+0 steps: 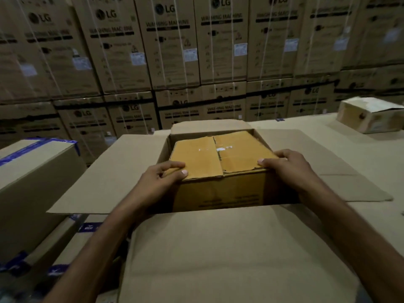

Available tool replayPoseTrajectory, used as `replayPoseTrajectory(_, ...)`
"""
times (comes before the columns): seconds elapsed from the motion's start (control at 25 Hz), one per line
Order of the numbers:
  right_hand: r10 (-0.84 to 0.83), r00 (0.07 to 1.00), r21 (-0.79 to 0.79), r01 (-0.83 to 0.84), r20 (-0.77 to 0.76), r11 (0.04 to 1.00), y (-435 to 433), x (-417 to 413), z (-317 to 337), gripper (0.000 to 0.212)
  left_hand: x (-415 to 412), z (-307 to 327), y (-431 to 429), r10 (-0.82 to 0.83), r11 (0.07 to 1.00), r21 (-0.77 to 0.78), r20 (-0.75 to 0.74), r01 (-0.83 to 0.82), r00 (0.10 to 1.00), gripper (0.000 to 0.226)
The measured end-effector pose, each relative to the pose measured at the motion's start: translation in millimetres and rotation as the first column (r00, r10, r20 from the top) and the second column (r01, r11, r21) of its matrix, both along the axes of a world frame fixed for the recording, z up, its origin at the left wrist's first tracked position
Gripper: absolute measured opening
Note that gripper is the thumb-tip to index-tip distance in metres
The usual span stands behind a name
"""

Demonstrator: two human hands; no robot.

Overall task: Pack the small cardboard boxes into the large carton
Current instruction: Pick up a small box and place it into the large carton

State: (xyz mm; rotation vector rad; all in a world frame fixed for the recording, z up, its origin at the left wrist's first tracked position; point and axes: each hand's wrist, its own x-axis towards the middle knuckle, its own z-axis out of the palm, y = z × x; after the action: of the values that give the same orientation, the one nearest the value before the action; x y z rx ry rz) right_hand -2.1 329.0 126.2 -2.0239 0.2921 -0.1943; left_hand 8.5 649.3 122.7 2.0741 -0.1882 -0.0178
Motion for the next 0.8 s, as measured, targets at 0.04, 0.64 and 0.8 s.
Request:
replayPoseTrajectory(0.04,0.019,0.999,-0.041,-0.02,-0.036,0.999,1,4,-3,0.05,6,-1,2,-0.02,0.999,0.049,-0.024,0.021,1.0,0.031)
replayPoseTrajectory(0.64,0.4,0.778,-0.395,-0.603,-0.485,0.693,40,57,-14,0.037,24,-13,-7,-0.305,0.631,0.733,-0.065,0.252,0.95,0.062)
replayPoseTrajectory(0.8,0.458,0.755,-0.17,-0.586,-0.469,0.792,59,84,-12,0.025,12,-9,-7,-0.246,0.746,0.656,0.109,0.117,0.963,0.063)
